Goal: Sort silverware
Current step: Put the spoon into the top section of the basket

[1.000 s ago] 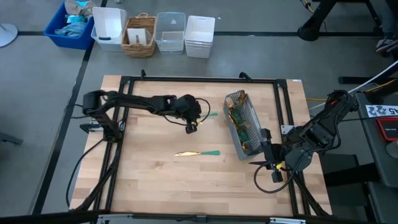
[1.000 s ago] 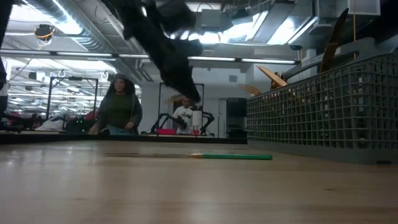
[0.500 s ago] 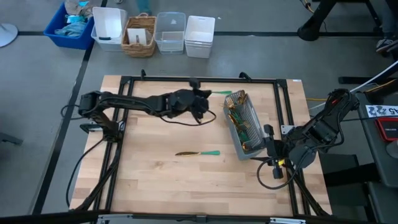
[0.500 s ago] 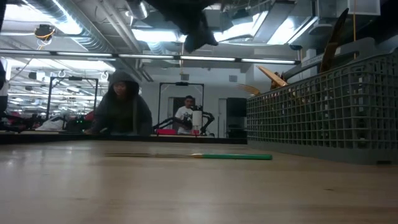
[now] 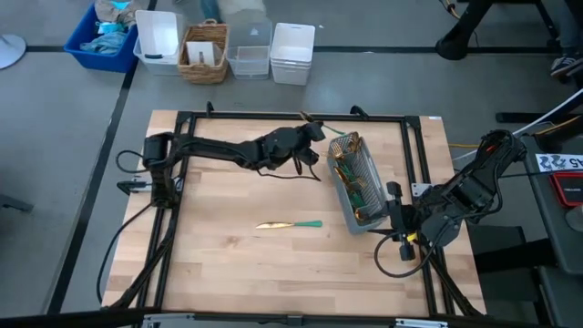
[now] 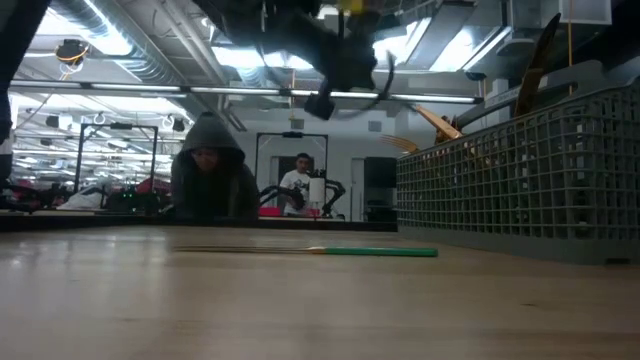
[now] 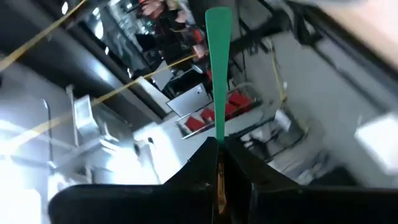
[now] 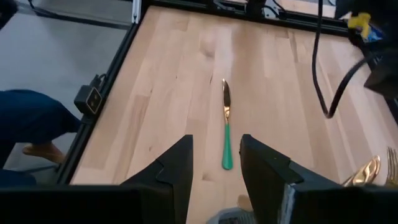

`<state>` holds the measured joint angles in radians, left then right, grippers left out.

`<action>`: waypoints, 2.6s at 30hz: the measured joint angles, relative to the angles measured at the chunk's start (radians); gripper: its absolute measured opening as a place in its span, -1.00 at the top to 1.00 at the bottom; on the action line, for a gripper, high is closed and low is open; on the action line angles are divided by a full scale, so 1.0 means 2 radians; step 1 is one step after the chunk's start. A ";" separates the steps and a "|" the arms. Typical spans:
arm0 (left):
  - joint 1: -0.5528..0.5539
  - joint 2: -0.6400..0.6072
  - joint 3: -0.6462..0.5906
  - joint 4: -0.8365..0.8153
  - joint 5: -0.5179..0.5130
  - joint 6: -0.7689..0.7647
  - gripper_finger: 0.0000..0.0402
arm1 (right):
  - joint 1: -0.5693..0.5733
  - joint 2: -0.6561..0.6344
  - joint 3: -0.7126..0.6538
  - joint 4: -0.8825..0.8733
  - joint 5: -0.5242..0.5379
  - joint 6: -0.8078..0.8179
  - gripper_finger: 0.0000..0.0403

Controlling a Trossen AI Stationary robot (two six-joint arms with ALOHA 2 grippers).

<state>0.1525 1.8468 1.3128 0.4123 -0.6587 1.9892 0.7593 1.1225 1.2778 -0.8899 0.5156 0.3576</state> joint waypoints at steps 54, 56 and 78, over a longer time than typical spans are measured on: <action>0.042 0.103 0.065 -0.030 0.197 0.227 0.95 | 0.000 0.000 0.000 -0.001 0.096 -0.065 0.35; 0.042 0.103 0.065 -0.046 0.197 0.233 0.94 | 0.000 0.000 0.000 -0.001 0.096 -0.066 0.35; 0.042 0.103 0.065 -0.070 0.255 0.181 0.92 | 0.000 0.000 0.000 -0.001 0.096 -0.077 0.35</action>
<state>0.2356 2.0533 1.4437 0.2729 -0.1490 2.3509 0.7589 1.1233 1.2778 -0.8918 0.7071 0.2028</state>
